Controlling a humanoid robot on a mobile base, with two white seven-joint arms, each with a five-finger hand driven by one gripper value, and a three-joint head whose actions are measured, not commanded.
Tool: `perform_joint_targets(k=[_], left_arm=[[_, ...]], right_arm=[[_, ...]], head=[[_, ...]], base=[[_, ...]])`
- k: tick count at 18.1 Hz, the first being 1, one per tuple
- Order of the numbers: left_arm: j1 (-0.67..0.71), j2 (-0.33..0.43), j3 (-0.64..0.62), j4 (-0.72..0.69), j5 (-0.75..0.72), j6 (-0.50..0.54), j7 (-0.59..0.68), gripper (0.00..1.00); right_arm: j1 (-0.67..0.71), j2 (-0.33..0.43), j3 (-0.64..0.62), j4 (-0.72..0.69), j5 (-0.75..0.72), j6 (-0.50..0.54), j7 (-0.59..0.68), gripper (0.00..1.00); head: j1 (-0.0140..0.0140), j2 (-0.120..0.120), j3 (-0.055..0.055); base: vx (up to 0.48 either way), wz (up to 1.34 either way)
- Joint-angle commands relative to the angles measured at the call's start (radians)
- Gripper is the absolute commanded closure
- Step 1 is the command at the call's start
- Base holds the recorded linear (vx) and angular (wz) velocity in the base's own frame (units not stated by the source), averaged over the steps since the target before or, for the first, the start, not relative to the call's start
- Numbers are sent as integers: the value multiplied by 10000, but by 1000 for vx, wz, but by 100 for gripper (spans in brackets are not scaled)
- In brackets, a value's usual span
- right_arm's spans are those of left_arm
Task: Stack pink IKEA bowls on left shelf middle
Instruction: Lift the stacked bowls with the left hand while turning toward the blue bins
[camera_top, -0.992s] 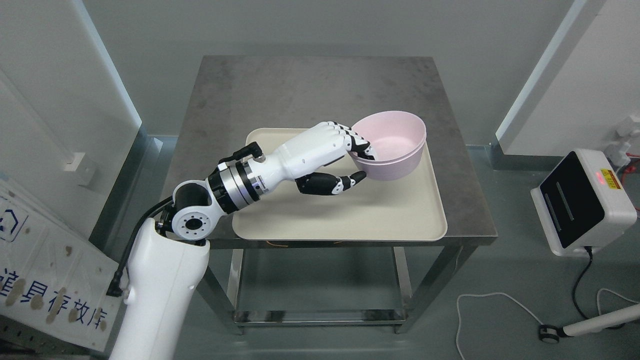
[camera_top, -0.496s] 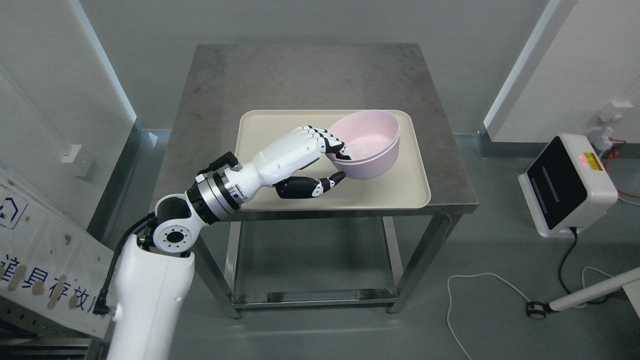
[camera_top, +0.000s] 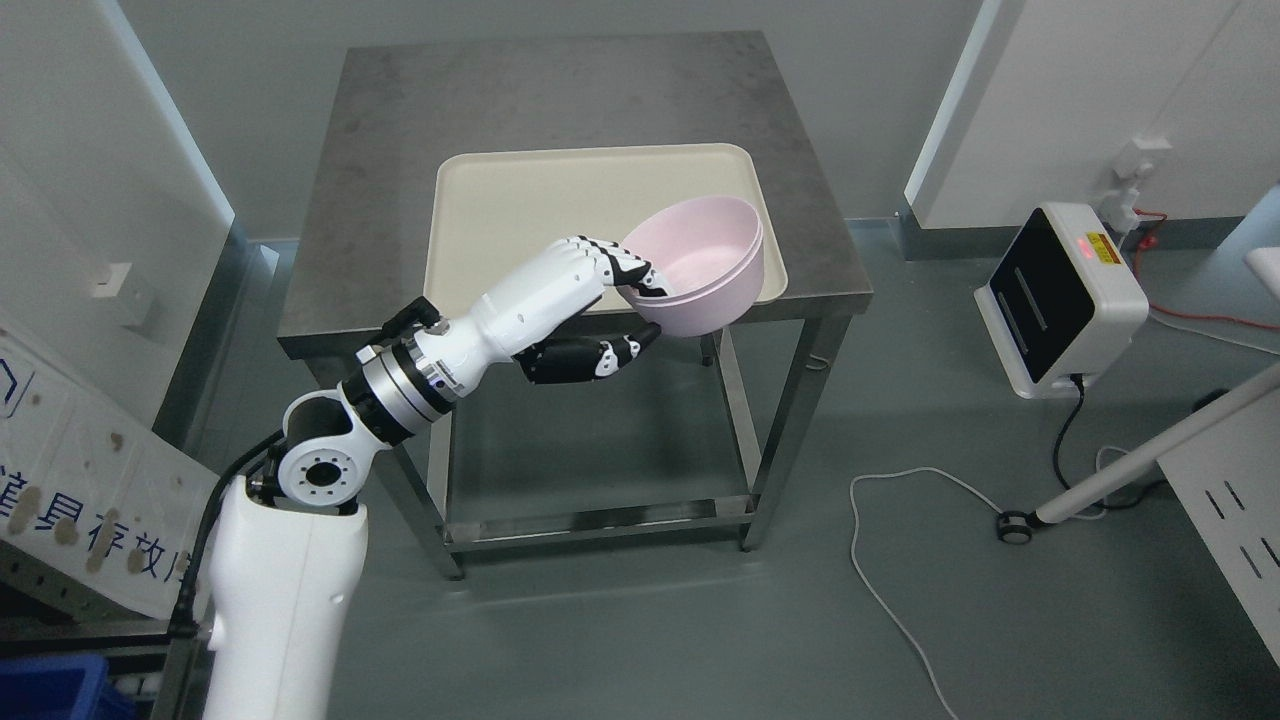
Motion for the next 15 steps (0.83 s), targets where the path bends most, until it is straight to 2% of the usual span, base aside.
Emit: perform_joint_targets(k=[1,11,15], left_arm=[[19,175,426,-43,617,65,10,95],[19,175,426,-43,648,234,117,95],[35,175,472,-43,648,219,133,95]], right_arm=[[-1,-175,-92,0,77,6,12,0],[-1,-175,-92,0,77,6,12,0],[-1,-175,-107,0,77,6,12,0]], head=[[0,0,0],[0,0,0],[0,0,0]], base=[[-324,-6],[-311,-17],[-298,527]])
